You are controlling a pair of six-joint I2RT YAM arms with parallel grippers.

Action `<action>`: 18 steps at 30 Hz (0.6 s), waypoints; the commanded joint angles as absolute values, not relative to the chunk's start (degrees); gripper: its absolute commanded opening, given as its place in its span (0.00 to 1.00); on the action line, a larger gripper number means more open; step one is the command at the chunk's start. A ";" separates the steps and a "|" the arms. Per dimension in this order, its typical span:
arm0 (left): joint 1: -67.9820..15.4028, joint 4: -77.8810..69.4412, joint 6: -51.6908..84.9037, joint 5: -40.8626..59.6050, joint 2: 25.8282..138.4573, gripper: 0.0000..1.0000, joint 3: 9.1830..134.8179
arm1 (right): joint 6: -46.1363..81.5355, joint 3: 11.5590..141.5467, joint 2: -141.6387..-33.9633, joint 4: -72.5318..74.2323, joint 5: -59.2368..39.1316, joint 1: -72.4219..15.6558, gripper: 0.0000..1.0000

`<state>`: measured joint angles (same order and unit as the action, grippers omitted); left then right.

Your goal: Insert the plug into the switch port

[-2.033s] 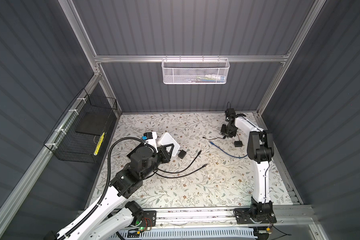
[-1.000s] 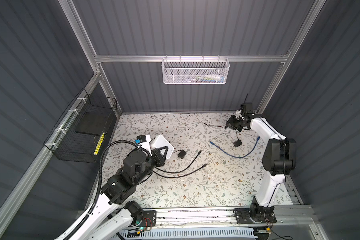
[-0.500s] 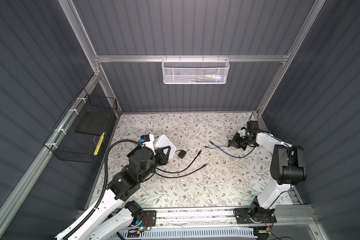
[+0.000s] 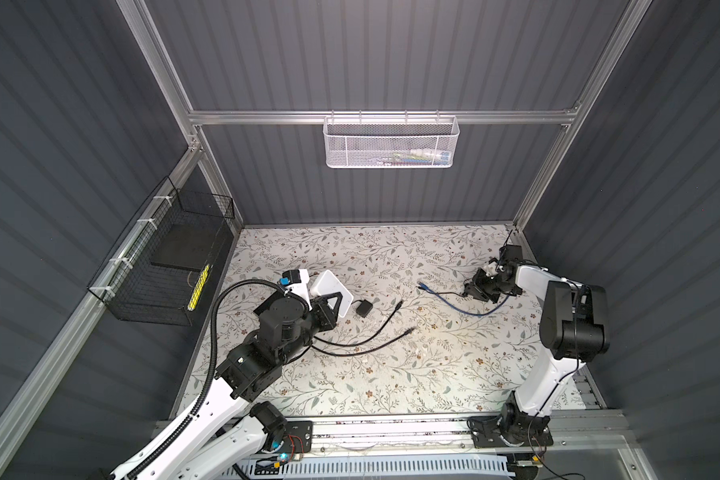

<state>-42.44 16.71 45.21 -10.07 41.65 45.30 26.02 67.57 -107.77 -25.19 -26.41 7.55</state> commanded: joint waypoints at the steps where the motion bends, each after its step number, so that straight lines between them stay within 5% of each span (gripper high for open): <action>1: -42.34 14.79 45.18 -10.11 41.41 0.00 45.17 | 24.27 68.60 -107.74 -27.31 -22.64 7.60 0.05; 4: -42.35 14.32 45.26 -9.85 41.84 0.00 45.24 | 23.84 68.71 -107.73 -27.83 -21.27 7.59 0.14; 8: -42.36 14.15 45.26 -9.71 42.08 0.00 45.26 | 23.62 69.25 -107.77 -27.96 -20.66 7.64 0.40; 18: -42.36 13.97 45.44 -9.74 42.14 0.00 44.65 | 20.58 69.86 -105.24 -28.44 -21.82 5.76 0.48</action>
